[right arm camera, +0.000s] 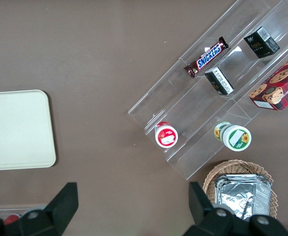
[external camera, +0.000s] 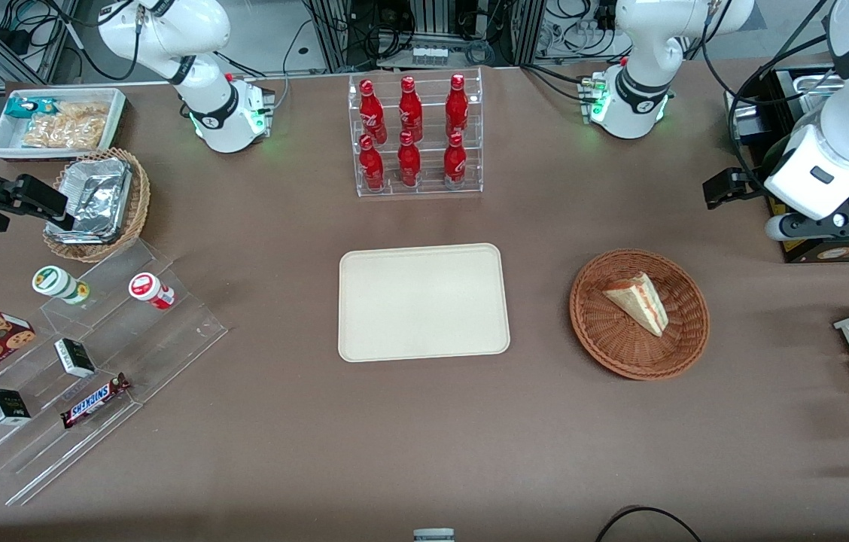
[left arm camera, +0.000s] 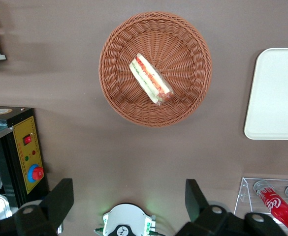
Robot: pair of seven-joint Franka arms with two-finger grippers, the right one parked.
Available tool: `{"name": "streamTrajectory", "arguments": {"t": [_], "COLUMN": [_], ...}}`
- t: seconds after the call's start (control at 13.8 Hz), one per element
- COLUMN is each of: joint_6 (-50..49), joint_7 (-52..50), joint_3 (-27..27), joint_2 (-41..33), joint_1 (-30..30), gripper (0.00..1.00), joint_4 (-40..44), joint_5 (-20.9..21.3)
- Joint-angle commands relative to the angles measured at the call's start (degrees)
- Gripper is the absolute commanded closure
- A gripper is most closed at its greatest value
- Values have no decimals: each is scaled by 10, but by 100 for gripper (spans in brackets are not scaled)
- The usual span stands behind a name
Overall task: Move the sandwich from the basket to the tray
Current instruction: 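Move the left gripper down over the wrapped sandwich in the wicker basket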
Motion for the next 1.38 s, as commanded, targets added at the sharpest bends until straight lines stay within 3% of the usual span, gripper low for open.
{"name": "streamTrajectory", "arguments": {"t": [0.0, 0.51, 1.3], "joint_6": [-7, -7, 10], "joint_7": [-5, -7, -7], "joint_3": [-1, -2, -1], "joint_2": [-4, 13, 140], "joint_1": [1, 0, 0], "gripper": [0, 0, 0], "joint_4": [0, 0, 6], "joint_5": [0, 0, 4]}}
